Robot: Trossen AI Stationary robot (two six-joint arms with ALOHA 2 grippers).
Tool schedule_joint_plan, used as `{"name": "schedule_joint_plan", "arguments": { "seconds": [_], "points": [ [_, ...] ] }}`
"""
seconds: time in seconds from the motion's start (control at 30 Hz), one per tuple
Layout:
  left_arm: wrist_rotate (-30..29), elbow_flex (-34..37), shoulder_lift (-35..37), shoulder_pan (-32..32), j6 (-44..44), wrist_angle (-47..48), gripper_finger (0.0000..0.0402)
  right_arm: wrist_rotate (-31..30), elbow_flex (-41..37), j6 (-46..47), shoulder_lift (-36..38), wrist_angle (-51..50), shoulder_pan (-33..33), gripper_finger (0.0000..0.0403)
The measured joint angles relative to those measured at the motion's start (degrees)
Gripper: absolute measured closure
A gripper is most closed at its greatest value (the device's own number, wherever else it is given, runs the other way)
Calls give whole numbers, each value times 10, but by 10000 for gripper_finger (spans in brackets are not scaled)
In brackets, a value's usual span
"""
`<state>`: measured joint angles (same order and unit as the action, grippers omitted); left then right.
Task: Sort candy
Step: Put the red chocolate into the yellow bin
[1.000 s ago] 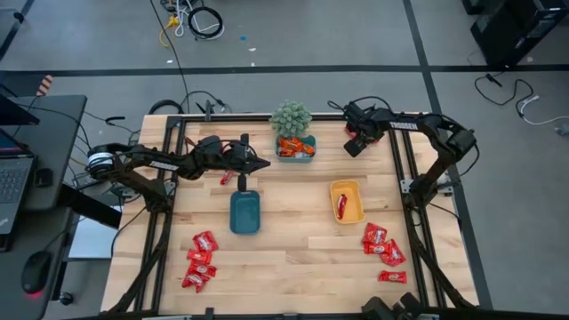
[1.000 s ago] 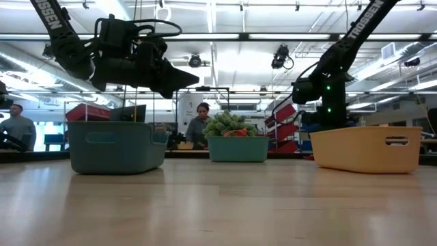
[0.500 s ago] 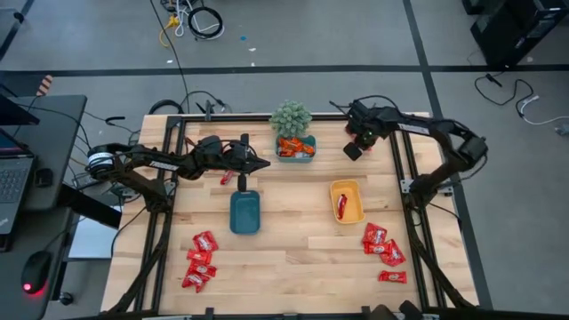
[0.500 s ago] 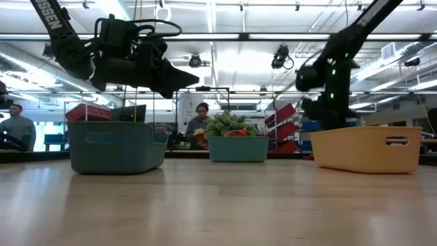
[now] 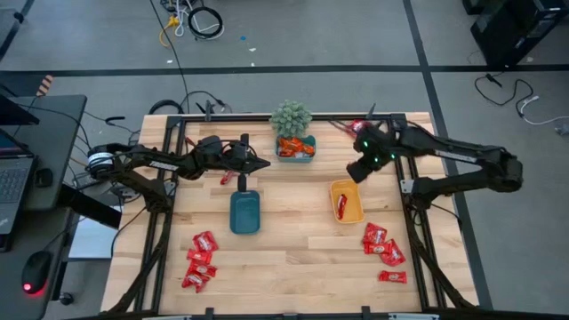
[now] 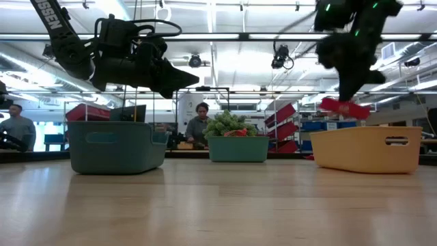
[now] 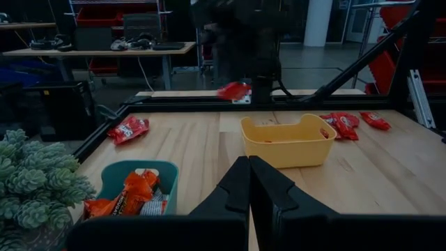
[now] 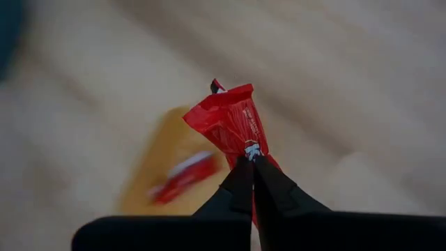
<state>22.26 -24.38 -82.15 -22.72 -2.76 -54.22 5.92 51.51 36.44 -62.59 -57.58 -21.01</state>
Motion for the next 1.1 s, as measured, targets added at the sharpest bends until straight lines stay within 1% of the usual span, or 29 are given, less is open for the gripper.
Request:
{"name": "schedule_joint_plan", "arguments": {
  "seconds": [0.1,0.23,0.33,0.43,0.57,0.73,0.83,0.97,1.03,1.1],
  "points": [
    [-2,0,0,0,0,0,396,6,0,111,22,0,74,403],
    [-12,0,0,0,0,0,396,1,-2,235,17,7,150,403],
    [-12,0,0,0,0,0,396,1,-9,304,-4,22,183,403],
    [-12,0,0,0,0,0,396,-5,-14,341,-31,30,198,403],
    [-12,0,0,0,0,0,396,-17,-22,340,-68,32,197,399],
    [-12,0,0,0,0,0,396,-17,-24,255,-105,60,189,372],
    [-12,0,0,0,0,0,396,-5,-24,220,-116,78,185,341],
    [-12,0,0,0,0,0,396,23,-24,188,-121,84,184,285],
    [-12,0,0,0,0,0,396,46,-24,157,-114,84,185,258],
    [-12,0,0,0,0,0,396,58,-24,132,-98,85,201,239]
  ]
}}
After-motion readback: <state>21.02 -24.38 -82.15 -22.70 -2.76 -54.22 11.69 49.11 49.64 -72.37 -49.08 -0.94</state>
